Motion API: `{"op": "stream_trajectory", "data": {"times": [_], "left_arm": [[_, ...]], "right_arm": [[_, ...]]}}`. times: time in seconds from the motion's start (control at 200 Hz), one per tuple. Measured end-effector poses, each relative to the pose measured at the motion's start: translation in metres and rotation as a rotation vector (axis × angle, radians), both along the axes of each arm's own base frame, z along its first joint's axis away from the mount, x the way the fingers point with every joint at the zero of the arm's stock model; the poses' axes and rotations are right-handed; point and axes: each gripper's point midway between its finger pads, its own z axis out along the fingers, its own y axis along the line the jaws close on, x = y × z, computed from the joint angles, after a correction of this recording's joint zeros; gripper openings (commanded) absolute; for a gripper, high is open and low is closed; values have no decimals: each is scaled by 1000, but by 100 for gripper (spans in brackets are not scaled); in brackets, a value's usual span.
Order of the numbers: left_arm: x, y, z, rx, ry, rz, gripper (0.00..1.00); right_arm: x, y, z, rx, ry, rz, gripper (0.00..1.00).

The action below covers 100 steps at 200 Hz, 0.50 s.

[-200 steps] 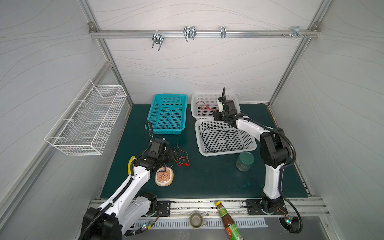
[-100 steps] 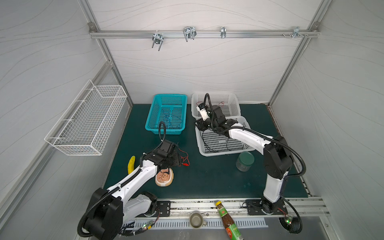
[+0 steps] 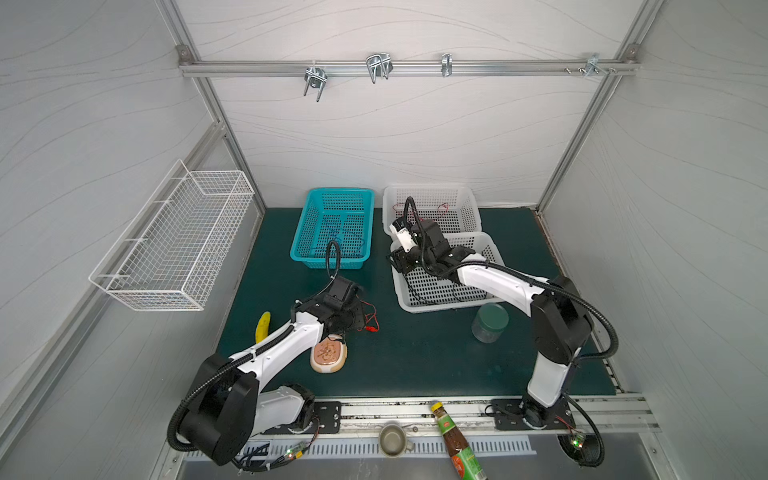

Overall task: Untangle the cables
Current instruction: 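Grasp the clip wire with the left gripper while the right gripper withdraws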

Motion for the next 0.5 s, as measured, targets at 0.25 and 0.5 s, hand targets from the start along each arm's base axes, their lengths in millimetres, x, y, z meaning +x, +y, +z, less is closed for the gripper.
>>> {"op": "stream_trajectory", "data": {"times": [0.25,0.5], "left_arm": [[6,-6,0,-19,-14,-14,16],[7,-9,0,-26,-20,-25,0]], "right_arm": [[-8,-1,-8,-2,28,3,59],[-12,0,-11,-5,34,9,59]]}}
